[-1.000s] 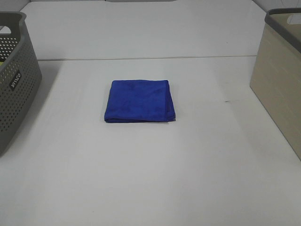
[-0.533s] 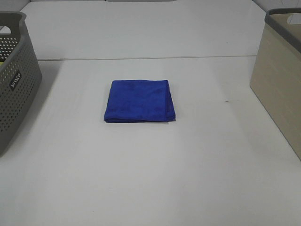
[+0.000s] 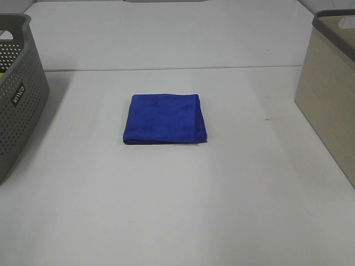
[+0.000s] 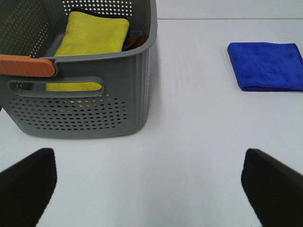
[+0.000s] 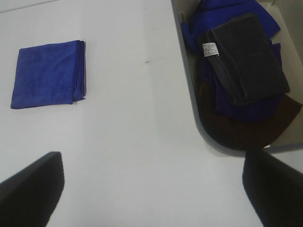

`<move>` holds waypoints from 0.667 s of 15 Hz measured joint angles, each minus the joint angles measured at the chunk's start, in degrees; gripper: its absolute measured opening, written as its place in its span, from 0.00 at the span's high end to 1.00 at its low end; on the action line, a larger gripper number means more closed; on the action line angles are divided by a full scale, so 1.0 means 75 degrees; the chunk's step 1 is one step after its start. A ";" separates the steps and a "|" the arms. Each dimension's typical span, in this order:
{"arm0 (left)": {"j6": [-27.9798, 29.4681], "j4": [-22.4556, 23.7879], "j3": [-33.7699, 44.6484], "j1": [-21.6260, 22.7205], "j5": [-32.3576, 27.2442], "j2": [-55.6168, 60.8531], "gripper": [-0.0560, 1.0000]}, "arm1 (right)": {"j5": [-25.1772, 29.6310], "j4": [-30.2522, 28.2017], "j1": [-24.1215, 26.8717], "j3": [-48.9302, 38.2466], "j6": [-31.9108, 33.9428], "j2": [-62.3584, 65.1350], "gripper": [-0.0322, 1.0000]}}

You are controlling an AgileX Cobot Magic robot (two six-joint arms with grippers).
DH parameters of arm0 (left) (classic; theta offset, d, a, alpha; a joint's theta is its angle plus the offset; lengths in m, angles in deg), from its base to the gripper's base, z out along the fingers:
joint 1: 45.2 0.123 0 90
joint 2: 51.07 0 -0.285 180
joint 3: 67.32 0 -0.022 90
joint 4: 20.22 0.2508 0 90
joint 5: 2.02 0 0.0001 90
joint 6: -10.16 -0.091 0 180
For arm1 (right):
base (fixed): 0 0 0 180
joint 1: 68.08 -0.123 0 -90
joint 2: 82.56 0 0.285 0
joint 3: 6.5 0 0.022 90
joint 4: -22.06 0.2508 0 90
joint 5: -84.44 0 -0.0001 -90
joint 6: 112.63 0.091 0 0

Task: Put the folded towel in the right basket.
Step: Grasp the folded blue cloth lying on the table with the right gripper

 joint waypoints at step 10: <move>0.0000 0.0000 0.0000 0.0000 0.0000 0.0000 0.01 | -0.0634 0.0955 -0.1261 0.2047 -0.0092 -0.4652 0.05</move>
